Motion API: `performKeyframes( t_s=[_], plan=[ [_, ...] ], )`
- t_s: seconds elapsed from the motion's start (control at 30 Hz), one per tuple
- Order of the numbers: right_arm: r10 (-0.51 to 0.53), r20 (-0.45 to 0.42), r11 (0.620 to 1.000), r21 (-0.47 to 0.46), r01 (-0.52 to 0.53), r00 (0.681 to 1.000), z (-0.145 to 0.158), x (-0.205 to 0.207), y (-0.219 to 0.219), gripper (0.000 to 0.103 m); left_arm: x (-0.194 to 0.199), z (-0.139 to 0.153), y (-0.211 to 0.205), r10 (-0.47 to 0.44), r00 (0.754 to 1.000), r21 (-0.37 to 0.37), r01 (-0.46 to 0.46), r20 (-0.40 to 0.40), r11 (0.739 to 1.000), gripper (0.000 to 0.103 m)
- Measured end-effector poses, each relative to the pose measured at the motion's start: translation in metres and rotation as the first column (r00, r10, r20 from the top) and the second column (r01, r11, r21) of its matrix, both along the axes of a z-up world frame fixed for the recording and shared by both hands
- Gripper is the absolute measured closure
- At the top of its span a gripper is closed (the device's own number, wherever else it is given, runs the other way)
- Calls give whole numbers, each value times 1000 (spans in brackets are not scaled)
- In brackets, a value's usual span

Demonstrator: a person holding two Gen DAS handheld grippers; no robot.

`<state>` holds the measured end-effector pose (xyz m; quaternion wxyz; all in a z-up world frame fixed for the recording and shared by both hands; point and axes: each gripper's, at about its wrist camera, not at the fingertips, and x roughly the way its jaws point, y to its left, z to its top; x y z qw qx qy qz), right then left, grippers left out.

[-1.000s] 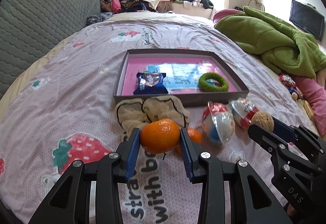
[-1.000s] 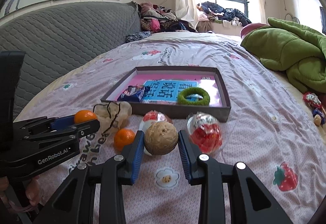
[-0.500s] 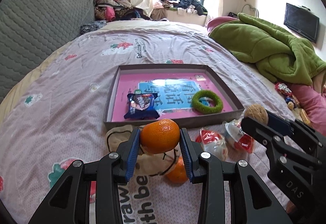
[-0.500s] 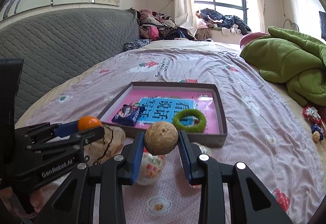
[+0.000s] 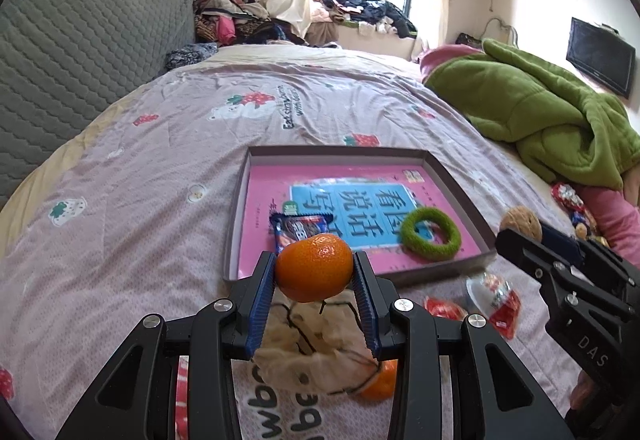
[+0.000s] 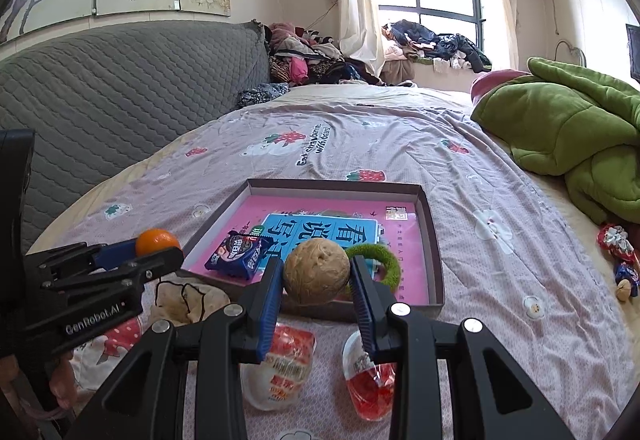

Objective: Organize objects

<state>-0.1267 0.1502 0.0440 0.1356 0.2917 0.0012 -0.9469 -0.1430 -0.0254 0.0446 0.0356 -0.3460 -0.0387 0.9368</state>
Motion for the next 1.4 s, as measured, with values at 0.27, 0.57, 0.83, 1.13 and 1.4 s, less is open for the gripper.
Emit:
performKeyframes(
  t_s=[0.27, 0.57, 0.83, 1.13, 1.4],
  plan=[
    [2, -28, 1000, 17, -1, 1000, 9, -14, -1, 69, -12, 2, -6, 9, 1000, 1, -9, -9, 1000, 64],
    [9, -45, 1000, 20, -8, 999, 17, -30, 3, 69, -23, -1, -7, 17, 1000, 9, -18, 9, 1000, 64],
    [14, -45, 1000, 23, -13, 999, 19, -44, 9, 69, -39, 8, 3, 12, 1000, 10, -12, 13, 1000, 64],
    [16, -31, 999, 50, -14, 999, 15, -64, 16, 69, -66, 5, 17, -2, 998, 9, 2, 69, 1000, 64],
    [27, -13, 997, 70, -26, 1000, 12, -75, 17, 69, -87, -8, 31, -21, 991, 0, 21, 129, 1000, 64]
  ],
)
